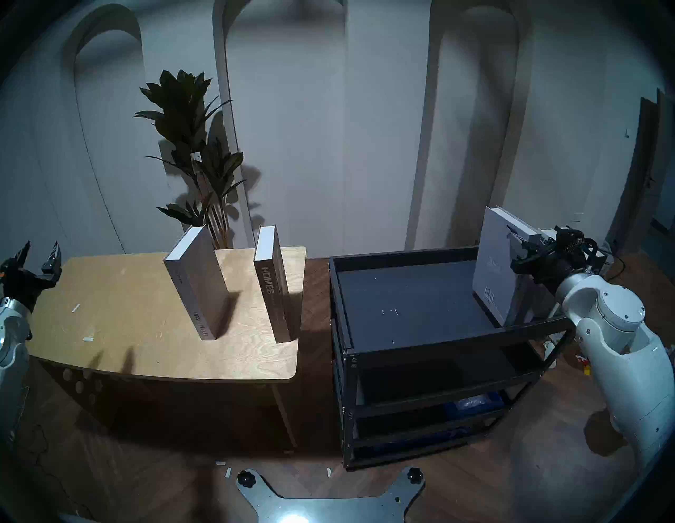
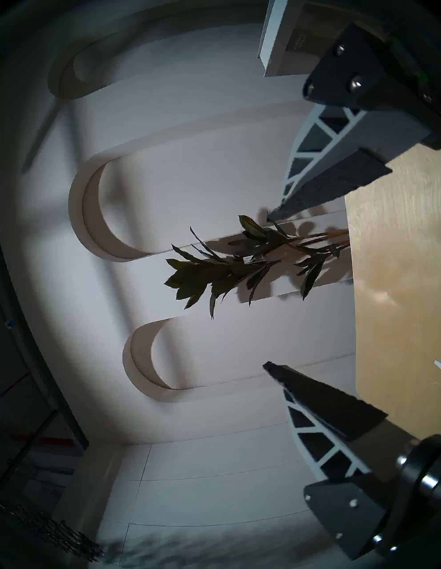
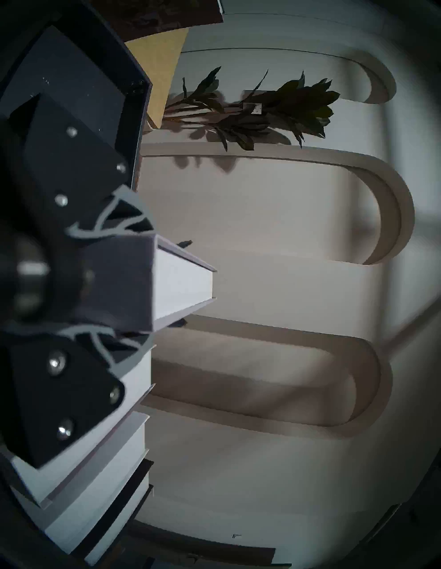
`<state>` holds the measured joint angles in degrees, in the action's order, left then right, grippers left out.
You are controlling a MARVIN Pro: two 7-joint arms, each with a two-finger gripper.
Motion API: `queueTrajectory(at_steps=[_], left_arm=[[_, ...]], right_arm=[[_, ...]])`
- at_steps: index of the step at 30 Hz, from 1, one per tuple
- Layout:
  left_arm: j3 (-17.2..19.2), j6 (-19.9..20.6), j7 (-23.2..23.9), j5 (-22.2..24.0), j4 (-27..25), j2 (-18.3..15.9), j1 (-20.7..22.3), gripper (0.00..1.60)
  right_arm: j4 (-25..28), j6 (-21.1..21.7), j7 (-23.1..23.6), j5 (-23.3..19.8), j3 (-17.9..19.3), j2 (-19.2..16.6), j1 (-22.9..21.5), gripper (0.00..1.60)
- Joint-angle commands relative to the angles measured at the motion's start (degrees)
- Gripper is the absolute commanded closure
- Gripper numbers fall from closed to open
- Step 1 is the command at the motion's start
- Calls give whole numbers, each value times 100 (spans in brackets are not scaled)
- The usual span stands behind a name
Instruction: Move the books from the display table onto the shelf, standing them upright with spines facing out and tallest at one end
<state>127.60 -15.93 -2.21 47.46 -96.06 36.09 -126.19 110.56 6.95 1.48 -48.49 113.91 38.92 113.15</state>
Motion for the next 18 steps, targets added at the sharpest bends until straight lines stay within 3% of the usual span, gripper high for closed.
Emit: queueTrajectory(at_steps=[1,12,15,18], left_arm=[[117,1,2,-8,-46,-35,23,0],[117,1,2,-8,-46,-35,24,0],[117,2,2,-9,-46,-34,24,0],[117,2,2,-9,-46,-34,25,0]], right_arm=[[0,-162,111,50,186,110,157,160],[-108,-239,233,171,311,287,307,159],[-114,-244,245,176,347,327,315,140],[-105,-237,247,183,383,363,334,137]])
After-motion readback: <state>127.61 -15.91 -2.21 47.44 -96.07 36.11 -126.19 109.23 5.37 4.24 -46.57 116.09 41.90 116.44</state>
